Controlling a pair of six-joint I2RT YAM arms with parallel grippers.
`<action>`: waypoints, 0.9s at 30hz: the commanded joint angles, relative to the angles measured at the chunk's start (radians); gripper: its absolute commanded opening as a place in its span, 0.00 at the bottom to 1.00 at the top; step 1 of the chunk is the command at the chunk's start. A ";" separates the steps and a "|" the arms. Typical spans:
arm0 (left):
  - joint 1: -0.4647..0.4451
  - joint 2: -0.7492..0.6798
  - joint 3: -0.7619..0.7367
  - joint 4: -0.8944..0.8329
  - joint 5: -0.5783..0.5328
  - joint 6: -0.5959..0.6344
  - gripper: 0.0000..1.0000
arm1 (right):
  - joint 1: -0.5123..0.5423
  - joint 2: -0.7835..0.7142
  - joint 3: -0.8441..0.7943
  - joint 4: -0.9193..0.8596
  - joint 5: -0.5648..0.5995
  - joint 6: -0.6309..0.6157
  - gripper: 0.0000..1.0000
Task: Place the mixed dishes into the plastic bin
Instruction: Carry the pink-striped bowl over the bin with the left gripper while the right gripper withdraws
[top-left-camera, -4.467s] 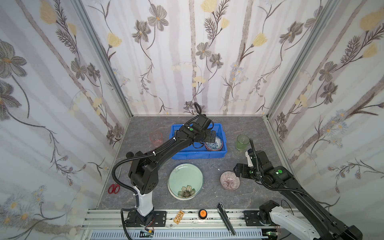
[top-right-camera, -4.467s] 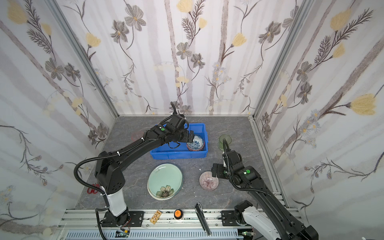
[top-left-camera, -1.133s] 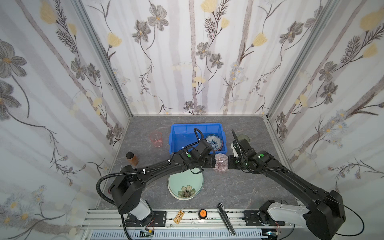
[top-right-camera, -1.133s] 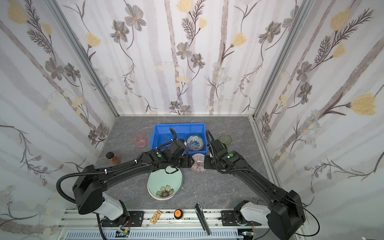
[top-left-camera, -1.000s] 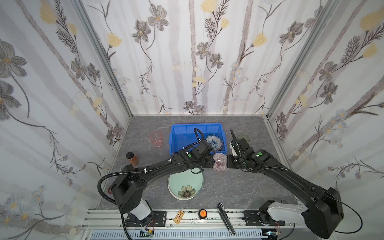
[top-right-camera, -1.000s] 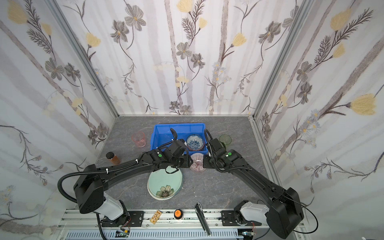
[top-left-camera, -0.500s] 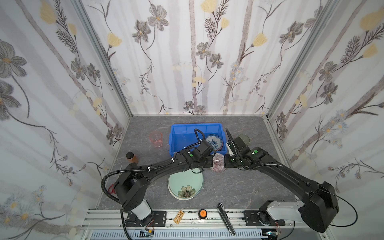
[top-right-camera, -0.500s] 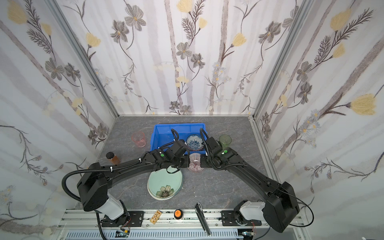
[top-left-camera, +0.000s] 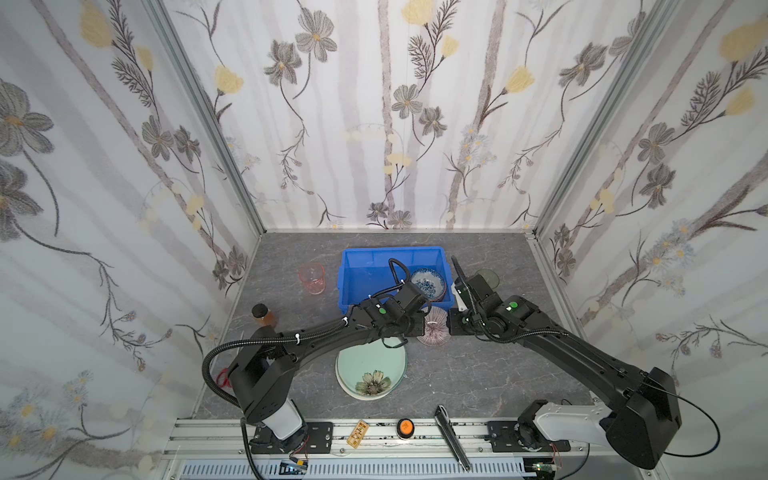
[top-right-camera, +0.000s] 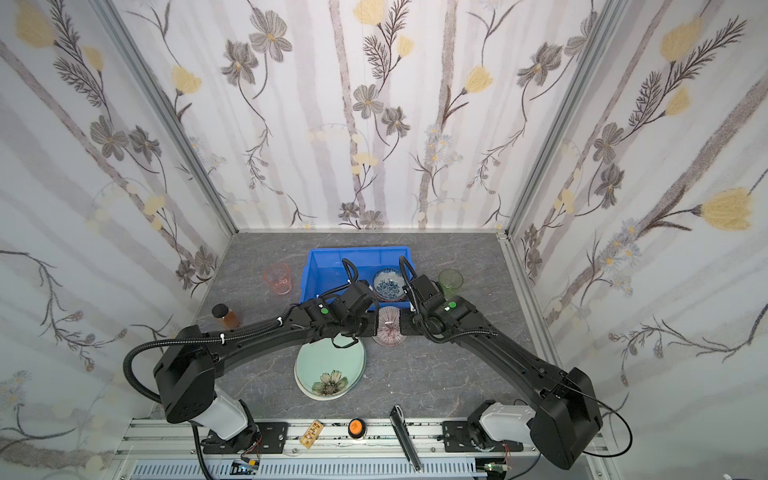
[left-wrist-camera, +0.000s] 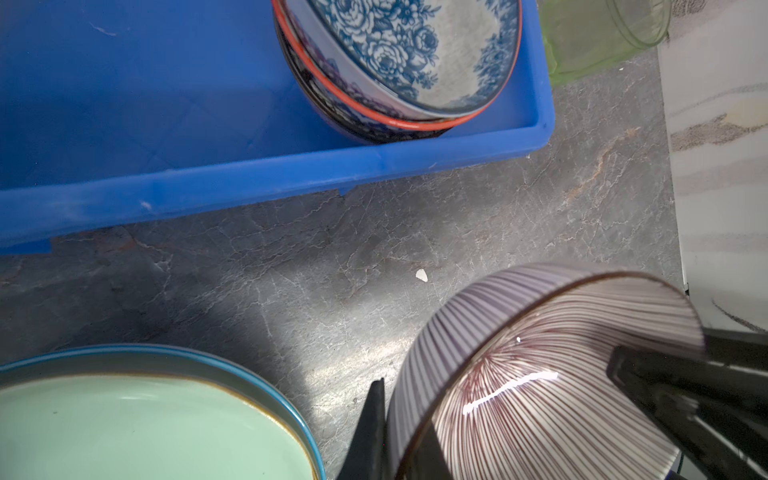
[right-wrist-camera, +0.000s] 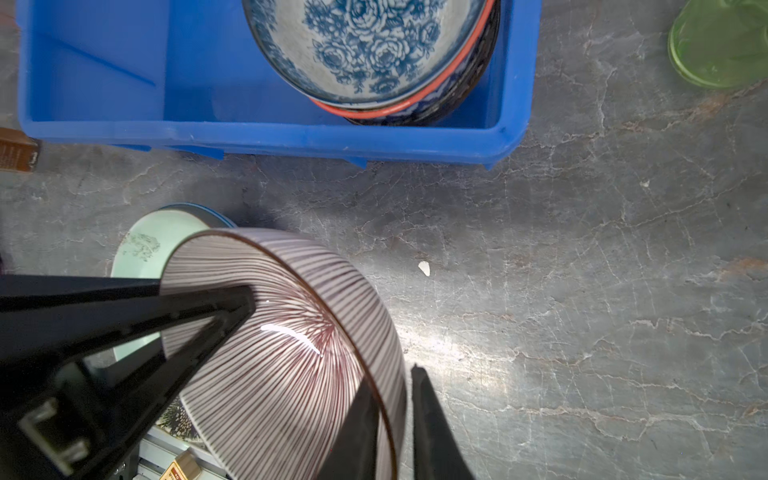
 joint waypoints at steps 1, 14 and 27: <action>0.010 -0.018 -0.003 0.028 -0.019 0.014 0.00 | -0.001 -0.027 -0.002 0.047 0.007 0.016 0.31; 0.107 -0.024 0.104 -0.047 -0.056 0.140 0.00 | -0.106 -0.328 -0.091 0.027 0.012 0.034 0.69; 0.213 0.091 0.300 -0.092 -0.052 0.260 0.00 | -0.194 -0.498 -0.208 0.040 -0.048 0.024 1.00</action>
